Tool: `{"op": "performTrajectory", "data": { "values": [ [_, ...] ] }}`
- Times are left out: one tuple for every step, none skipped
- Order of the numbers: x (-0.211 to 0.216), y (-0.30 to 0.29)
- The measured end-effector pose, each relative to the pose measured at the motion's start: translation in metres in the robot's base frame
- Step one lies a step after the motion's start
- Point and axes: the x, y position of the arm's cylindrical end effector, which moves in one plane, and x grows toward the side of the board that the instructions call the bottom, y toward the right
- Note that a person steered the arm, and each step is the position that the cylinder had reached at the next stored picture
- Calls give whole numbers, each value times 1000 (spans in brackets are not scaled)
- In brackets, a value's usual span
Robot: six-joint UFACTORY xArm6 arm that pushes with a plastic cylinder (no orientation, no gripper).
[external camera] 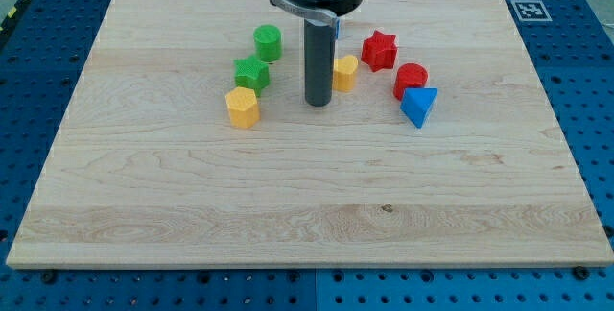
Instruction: Slide the green star right a bit
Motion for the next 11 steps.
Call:
{"op": "performTrajectory", "data": {
  "values": [
    [-9, -1],
    [-9, -1],
    [0, 19],
    [24, 68],
    [64, 71],
    [92, 17],
    [85, -58],
    [56, -128],
    [16, -155],
    [-8, -155],
    [-9, -155]
  ]
}}
